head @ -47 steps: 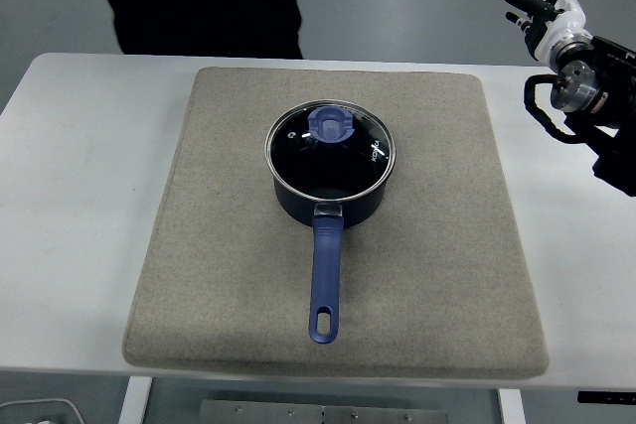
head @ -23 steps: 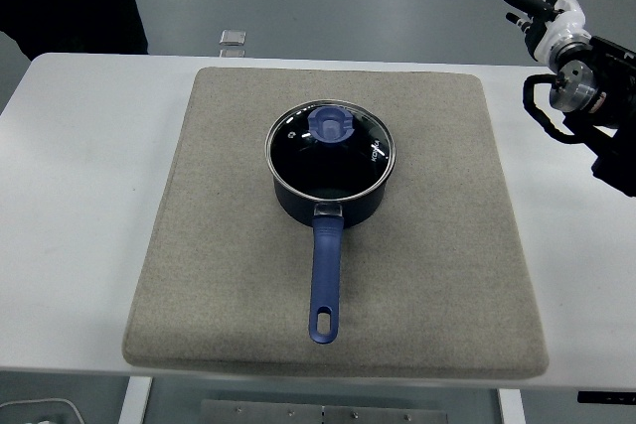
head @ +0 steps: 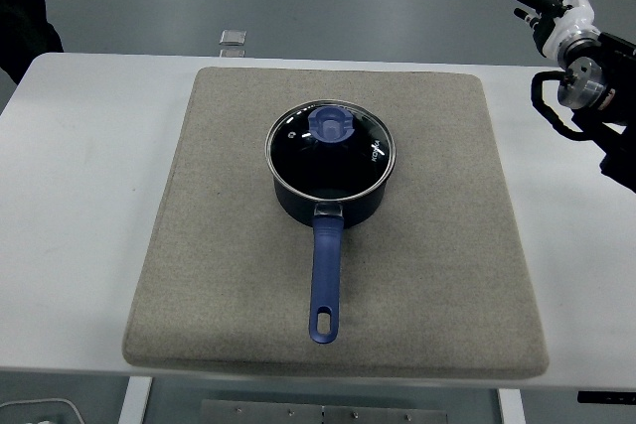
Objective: Lift the pot lid and place it to the right of the pot.
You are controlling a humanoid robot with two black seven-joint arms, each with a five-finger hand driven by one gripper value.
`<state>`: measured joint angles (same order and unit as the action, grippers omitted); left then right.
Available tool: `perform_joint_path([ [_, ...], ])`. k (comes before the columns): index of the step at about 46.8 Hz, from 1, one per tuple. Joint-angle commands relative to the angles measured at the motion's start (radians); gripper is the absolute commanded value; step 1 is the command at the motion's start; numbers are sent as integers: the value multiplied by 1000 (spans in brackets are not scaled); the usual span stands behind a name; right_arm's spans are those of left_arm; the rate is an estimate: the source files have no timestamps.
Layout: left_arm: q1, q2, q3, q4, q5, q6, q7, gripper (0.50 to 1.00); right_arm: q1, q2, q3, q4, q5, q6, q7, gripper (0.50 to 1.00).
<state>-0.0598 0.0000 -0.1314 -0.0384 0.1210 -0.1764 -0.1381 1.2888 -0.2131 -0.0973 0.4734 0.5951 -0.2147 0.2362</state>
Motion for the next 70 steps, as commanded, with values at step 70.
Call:
perform_joint_path([
  [70, 0, 0, -1, 0, 0, 0, 0, 1000, 313, -256, 10, 13, -1000, 767, 95, 909],
])
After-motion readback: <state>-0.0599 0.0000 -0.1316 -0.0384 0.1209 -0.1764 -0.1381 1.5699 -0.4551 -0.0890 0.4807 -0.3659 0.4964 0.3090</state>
